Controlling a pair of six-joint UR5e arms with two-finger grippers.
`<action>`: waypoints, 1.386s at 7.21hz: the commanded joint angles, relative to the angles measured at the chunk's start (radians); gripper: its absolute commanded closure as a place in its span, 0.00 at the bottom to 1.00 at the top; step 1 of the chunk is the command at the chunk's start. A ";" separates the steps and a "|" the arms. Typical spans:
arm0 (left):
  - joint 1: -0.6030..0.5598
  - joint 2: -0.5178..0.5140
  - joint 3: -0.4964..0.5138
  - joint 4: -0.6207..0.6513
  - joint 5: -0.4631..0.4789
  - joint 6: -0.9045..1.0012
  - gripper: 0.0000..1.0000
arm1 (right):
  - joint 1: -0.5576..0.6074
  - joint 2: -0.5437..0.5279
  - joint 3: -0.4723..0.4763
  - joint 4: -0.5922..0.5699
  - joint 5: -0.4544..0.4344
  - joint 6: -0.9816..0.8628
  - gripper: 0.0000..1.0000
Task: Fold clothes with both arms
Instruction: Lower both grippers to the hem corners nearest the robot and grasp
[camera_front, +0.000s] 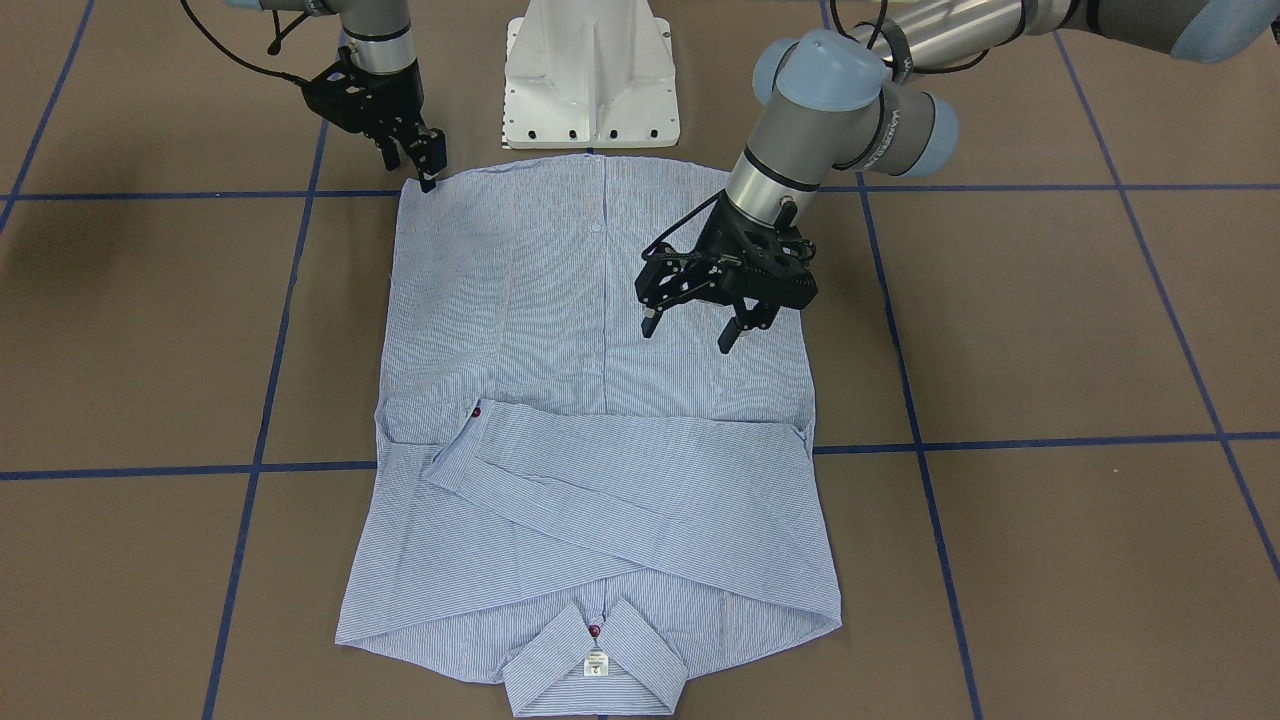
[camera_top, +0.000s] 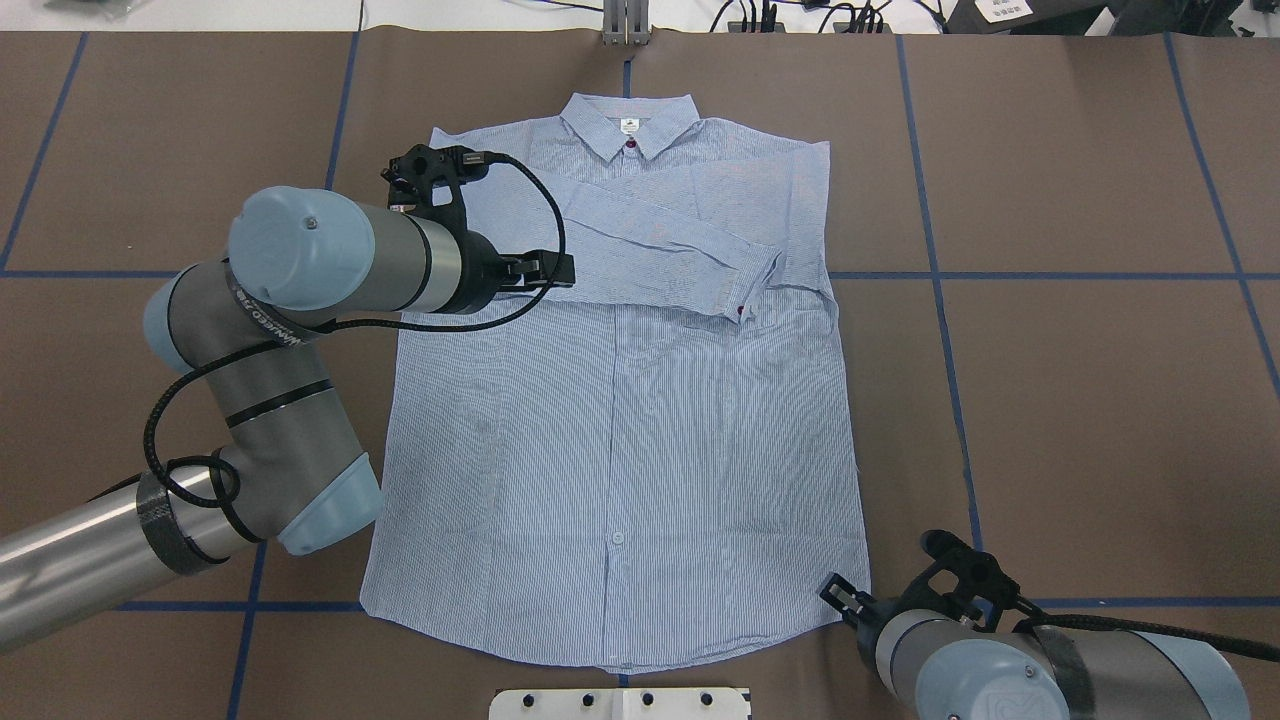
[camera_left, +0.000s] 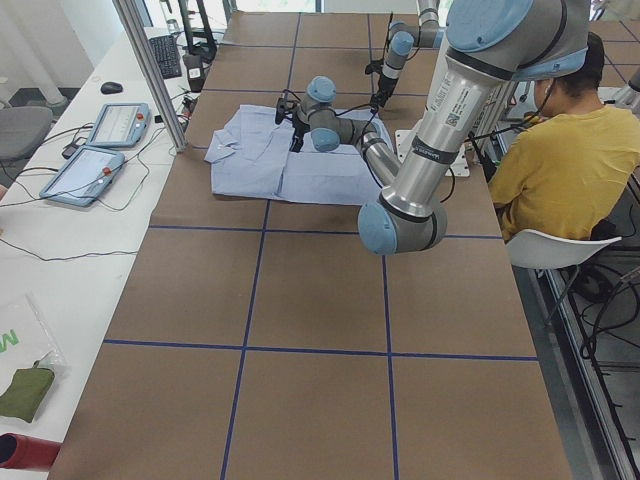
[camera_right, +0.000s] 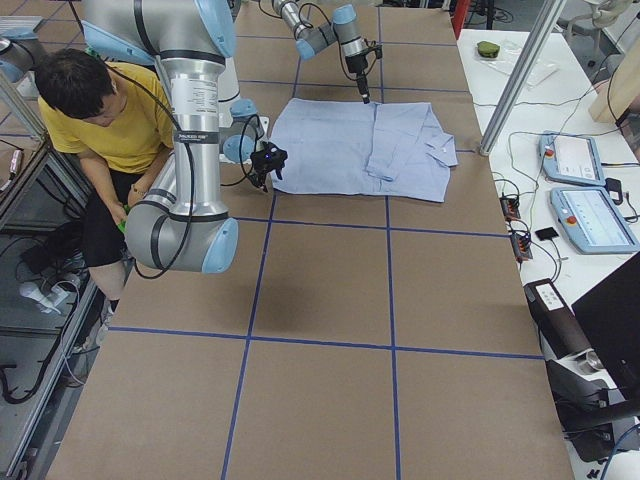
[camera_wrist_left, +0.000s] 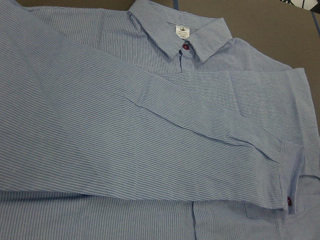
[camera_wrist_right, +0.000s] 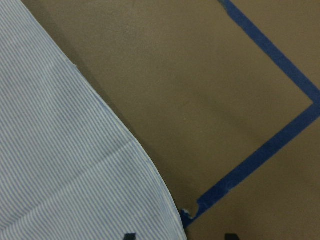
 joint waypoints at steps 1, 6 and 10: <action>0.000 0.005 -0.001 0.000 0.003 -0.022 0.01 | -0.002 0.000 0.000 0.001 0.000 0.000 1.00; 0.159 0.390 -0.412 0.170 0.019 -0.209 0.01 | -0.002 -0.001 0.030 0.000 0.002 -0.002 1.00; 0.413 0.561 -0.425 0.144 0.228 -0.413 0.30 | -0.002 -0.006 0.035 0.000 0.002 -0.002 1.00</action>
